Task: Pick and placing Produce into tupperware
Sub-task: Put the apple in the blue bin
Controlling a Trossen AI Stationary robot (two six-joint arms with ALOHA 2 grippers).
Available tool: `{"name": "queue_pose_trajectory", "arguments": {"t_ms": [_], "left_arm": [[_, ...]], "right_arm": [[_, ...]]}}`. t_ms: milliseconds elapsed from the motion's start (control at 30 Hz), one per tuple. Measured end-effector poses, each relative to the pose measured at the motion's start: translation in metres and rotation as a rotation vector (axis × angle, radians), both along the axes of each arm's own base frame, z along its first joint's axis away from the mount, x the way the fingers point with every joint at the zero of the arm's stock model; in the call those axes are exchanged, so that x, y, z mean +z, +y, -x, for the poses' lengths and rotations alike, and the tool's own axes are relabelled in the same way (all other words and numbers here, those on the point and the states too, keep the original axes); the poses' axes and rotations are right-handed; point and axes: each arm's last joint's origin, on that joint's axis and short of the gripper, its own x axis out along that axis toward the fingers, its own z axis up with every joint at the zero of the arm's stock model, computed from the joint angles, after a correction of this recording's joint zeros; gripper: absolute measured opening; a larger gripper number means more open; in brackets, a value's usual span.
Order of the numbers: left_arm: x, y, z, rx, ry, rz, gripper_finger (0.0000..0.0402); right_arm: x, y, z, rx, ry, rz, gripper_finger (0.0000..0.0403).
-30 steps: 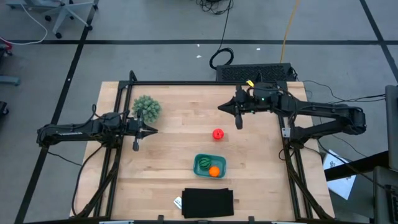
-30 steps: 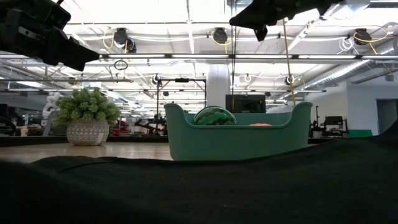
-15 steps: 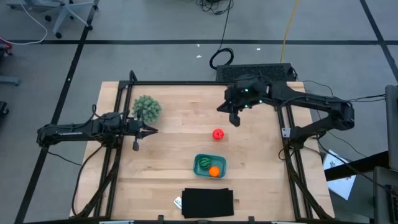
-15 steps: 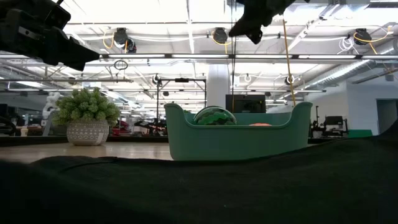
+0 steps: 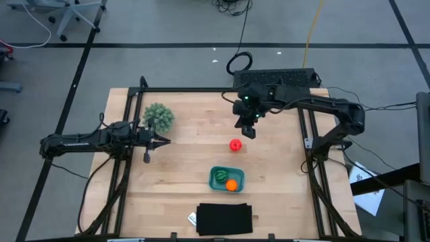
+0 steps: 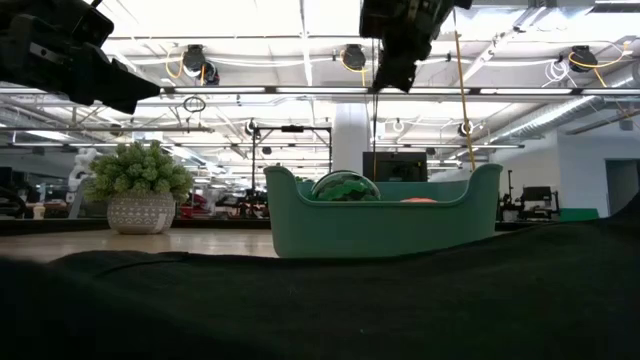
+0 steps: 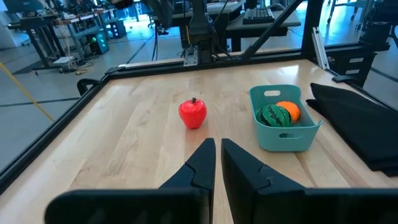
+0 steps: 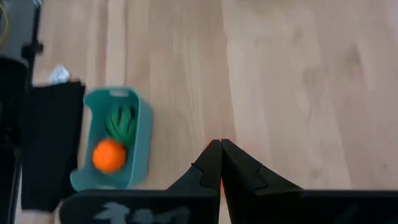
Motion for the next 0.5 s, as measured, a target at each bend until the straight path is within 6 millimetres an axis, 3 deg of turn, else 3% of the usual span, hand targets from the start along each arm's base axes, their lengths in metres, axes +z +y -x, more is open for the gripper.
{"name": "queue_pose_trajectory", "arguments": {"t_ms": [300,500], "left_arm": [[0.0,0.0,0.0,0.0,0.0,0.0,0.0031],[0.0,0.0,0.0,0.0,0.0,0.0,0.0031]], "right_arm": [[-0.002,0.0,-0.011,0.135,0.274,0.06,0.0],[-0.004,0.003,-0.019,0.295,0.263,0.136,0.0]]}}
